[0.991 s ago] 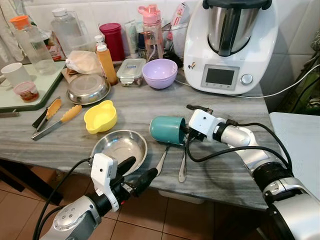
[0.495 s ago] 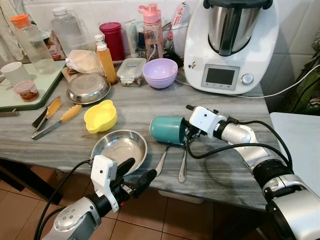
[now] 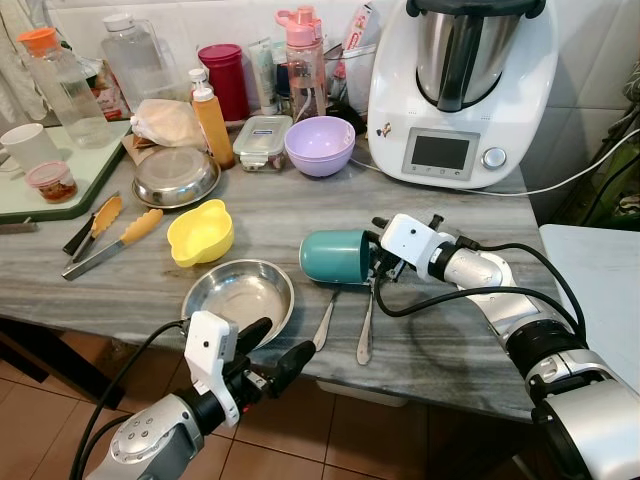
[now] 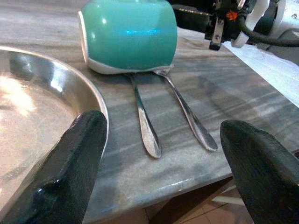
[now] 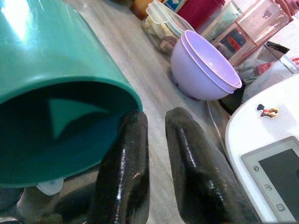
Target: Setting the table
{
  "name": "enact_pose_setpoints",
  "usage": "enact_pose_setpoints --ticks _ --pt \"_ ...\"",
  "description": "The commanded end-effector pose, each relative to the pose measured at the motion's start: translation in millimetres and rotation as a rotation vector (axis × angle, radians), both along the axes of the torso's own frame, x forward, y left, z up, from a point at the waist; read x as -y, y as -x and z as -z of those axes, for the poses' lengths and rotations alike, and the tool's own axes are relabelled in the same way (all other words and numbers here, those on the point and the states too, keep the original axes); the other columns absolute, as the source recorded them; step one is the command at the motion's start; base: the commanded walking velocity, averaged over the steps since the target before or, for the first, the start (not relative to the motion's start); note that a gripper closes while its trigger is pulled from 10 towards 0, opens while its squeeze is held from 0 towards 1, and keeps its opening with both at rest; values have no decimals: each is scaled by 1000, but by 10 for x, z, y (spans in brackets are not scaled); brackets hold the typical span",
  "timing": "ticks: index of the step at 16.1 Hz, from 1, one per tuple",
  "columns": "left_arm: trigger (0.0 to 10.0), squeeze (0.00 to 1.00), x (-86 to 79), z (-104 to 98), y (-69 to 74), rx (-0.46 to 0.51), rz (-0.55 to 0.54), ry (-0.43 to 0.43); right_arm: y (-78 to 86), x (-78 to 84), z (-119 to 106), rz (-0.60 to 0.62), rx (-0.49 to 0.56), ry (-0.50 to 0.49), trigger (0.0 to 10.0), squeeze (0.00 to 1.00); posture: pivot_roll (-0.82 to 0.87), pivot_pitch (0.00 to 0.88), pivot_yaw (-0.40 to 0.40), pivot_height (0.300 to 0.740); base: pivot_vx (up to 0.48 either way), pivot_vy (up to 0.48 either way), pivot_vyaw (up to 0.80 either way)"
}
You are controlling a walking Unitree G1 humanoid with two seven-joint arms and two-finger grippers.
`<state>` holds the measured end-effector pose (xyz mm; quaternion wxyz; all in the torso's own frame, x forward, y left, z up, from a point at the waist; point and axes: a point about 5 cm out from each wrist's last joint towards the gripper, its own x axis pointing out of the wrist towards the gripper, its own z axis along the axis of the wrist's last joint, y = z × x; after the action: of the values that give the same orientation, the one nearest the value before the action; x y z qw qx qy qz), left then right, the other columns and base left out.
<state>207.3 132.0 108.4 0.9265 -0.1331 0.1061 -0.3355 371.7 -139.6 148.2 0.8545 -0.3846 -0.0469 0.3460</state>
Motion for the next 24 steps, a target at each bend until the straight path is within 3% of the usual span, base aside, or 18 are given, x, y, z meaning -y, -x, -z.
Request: enact_pose_setpoints --ticks 1,14,19,20,21,24 --pt "10000 0 9 -59 -12 17 4 -6 -31 -33 -75 -11 16 -13 0 0 -124 48 92 740 0 0 0" --pt "10000 0 35 -91 -44 17 -6 -14 -90 4 -196 20 35 -41 0 0 -129 43 93 740 0 0 0" --pt "10000 0 15 -38 -49 12 -15 -23 -124 -8 -497 3 129 -114 0 0 -130 40 91 740 0 0 0" --pt "10000 0 15 -34 -48 11 -15 -23 -118 -10 -505 -3 129 -119 431 408 -131 41 90 740 0 0 0" --pt "10000 0 14 -30 -46 10 -16 -24 -109 -7 -515 -3 132 -127 10000 1000 -132 41 91 740 0 0 0" --pt "10000 0 15 -18 -41 9 -15 -28 -27 7 -592 -33 149 -155 10000 1000 -132 45 92 740 0 0 0"
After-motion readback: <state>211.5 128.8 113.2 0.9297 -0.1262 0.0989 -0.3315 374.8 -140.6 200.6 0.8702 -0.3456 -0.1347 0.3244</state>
